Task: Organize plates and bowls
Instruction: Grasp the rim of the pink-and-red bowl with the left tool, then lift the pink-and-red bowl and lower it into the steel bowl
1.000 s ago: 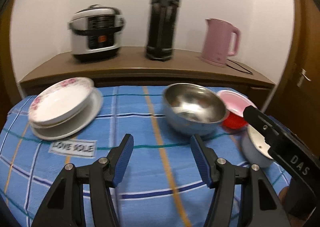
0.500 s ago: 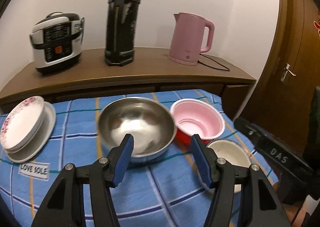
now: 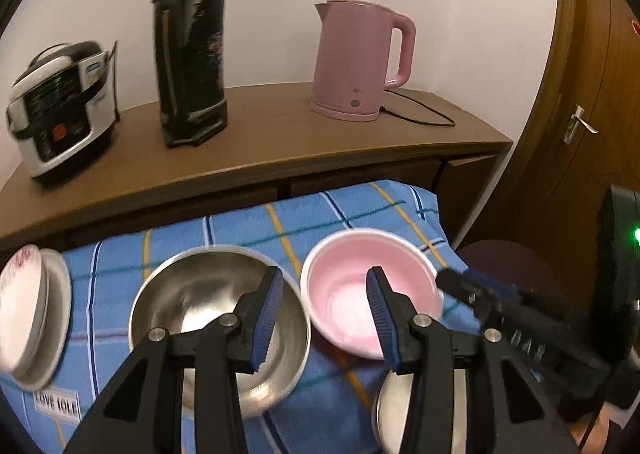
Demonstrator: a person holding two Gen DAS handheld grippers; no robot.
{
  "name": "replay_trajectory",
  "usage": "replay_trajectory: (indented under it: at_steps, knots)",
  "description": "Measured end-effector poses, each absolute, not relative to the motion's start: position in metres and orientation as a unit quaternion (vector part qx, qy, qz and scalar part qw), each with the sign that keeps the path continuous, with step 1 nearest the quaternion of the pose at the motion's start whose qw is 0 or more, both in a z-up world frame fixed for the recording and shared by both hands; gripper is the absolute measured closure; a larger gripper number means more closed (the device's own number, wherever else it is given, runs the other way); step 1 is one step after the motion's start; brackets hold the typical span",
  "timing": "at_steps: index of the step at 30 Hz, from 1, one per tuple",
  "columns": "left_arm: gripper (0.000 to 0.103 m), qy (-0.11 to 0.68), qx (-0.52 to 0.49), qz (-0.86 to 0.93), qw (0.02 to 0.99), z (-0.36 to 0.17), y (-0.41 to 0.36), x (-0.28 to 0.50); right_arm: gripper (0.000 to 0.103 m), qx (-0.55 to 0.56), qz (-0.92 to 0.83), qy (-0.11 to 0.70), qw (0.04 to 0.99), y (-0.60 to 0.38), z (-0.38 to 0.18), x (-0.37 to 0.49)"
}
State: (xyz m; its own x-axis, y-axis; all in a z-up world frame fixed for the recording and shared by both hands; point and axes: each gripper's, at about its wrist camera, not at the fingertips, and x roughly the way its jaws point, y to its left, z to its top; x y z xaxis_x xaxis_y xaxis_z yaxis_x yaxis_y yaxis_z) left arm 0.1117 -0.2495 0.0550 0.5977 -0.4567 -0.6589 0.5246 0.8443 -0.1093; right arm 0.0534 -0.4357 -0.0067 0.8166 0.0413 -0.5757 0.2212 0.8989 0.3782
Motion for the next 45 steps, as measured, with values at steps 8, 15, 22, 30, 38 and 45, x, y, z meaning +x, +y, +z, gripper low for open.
replay_trajectory:
  at_steps: [8, 15, 22, 30, 38, 45]
  knots:
    - [0.057, 0.402, 0.078, -0.274, 0.870, 0.039, -0.273, 0.155, 0.074, 0.232, -0.032, 0.328, 0.915, -0.444, -0.016, 0.074]
    - [0.065, 0.430, 0.115, -0.291, 0.847, 0.023, -0.297, 0.164, 0.079, 0.230, -0.021, 0.355, 0.906, -0.443, -0.024, 0.089]
    - [0.078, 0.447, 0.128, -0.285, 0.839, 0.012, -0.302, 0.171, 0.086, 0.229, -0.009, 0.376, 0.898, -0.443, -0.030, 0.097]
    - [0.081, 0.438, 0.109, -0.304, 0.839, 0.020, -0.300, 0.169, 0.091, 0.212, -0.029, 0.371, 0.904, -0.445, -0.026, 0.096]
    - [0.081, 0.402, 0.081, -0.315, 0.856, 0.055, -0.284, 0.157, 0.091, 0.203, -0.032, 0.341, 0.917, -0.439, 0.002, 0.081]
    - [0.081, 0.363, 0.077, -0.301, 0.878, 0.080, -0.254, 0.138, 0.091, 0.192, -0.016, 0.313, 0.930, -0.412, 0.030, 0.066]
